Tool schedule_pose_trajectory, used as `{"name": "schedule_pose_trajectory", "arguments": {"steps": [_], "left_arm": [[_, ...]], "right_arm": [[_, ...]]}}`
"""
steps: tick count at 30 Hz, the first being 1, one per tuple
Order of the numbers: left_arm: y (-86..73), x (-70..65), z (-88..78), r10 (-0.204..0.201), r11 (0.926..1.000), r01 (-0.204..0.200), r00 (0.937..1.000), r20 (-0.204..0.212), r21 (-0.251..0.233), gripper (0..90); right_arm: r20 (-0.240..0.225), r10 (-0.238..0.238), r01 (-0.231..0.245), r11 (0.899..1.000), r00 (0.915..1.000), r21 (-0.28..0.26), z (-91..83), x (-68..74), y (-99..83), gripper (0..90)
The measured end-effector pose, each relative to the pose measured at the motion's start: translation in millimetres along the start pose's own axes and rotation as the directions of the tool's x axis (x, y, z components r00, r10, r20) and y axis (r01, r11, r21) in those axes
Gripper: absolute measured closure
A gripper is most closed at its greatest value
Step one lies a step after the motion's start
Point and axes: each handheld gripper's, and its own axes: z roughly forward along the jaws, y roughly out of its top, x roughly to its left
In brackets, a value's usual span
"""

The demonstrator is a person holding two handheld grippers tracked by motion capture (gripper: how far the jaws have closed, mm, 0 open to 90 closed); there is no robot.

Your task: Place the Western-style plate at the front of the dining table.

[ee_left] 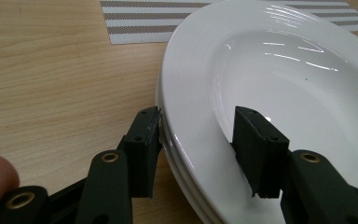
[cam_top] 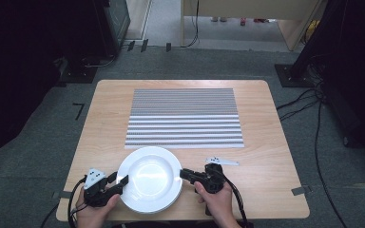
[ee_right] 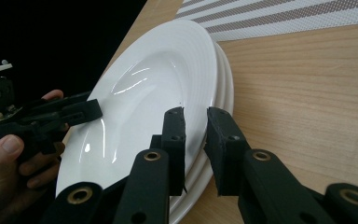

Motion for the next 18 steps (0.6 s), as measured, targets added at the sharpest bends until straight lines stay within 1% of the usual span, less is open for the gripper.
{"name": "schedule_pose_trajectory", "arguments": {"steps": [1,2,10,11,12,13,14,15,16,17,18], "left_arm": [[0.0,0.0,0.0,0.001,1.0000,-0.001,1.0000,0.000,0.000,52.6],[-0.1,-0.1,-0.1,0.002,1.0000,-0.002,1.0000,0.000,0.000,52.6],[-0.5,-0.7,-0.1,0.004,1.0000,-0.004,1.0000,-0.005,-0.001,52.6],[-0.5,-0.6,-0.1,0.004,1.0000,-0.004,1.0000,-0.004,-0.001,52.6],[-0.4,-0.4,-0.1,0.004,1.0000,-0.004,1.0000,-0.002,-0.001,52.6],[-0.4,-0.3,-0.1,0.003,1.0000,-0.003,1.0000,-0.001,-0.001,52.2],[-0.5,-0.3,-0.1,0.005,1.0000,-0.005,1.0000,-0.001,-0.001,52.2],[-0.6,-0.5,0.4,0.005,1.0000,-0.005,1.0000,-0.001,0.000,51.8],[-0.6,-0.5,0.4,0.005,1.0000,-0.005,1.0000,-0.001,0.000,51.4],[-0.7,-0.6,0.5,0.007,1.0000,-0.007,1.0000,-0.002,0.001,51.4],[-0.9,-0.6,0.4,0.008,1.0000,-0.008,1.0000,0.000,0.003,50.9]], "right_arm": [[0.001,-0.002,0.002,1.000,1.0000,-0.002,0.6,-0.6,-0.2,78.5],[-0.005,0.009,-0.009,1.000,0.9999,-0.001,0.5,-1.3,0.0,78.7],[-0.001,0.005,-0.005,1.000,1.0000,-0.005,0.4,-0.5,-0.7,79.5],[-0.001,0.002,-0.002,1.000,1.0000,-0.010,-0.3,0.0,-0.9,80.2],[-0.003,-0.011,0.011,1.000,0.9999,-0.029,-2.2,0.4,-0.9,80.6],[-0.027,-0.020,0.019,0.999,0.9994,-0.049,-5.0,1.5,-0.3,81.2],[-0.080,-0.011,0.006,0.998,0.9967,-0.059,-6.5,3.5,1.1,78.0],[-0.012,-0.060,0.059,0.995,0.9981,-0.075,-6.6,12.0,1.2,77.6],[0.028,-0.090,0.092,0.992,0.9956,-0.084,-5.8,14.3,0.0,77.6],[0.028,-0.090,0.092,0.992,0.9956,-0.084,-5.8,14.3,0.0,77.0],[0.052,-0.083,0.086,0.994,0.9952,-0.062,-2.7,11.4,-1.8,76.4]]}}
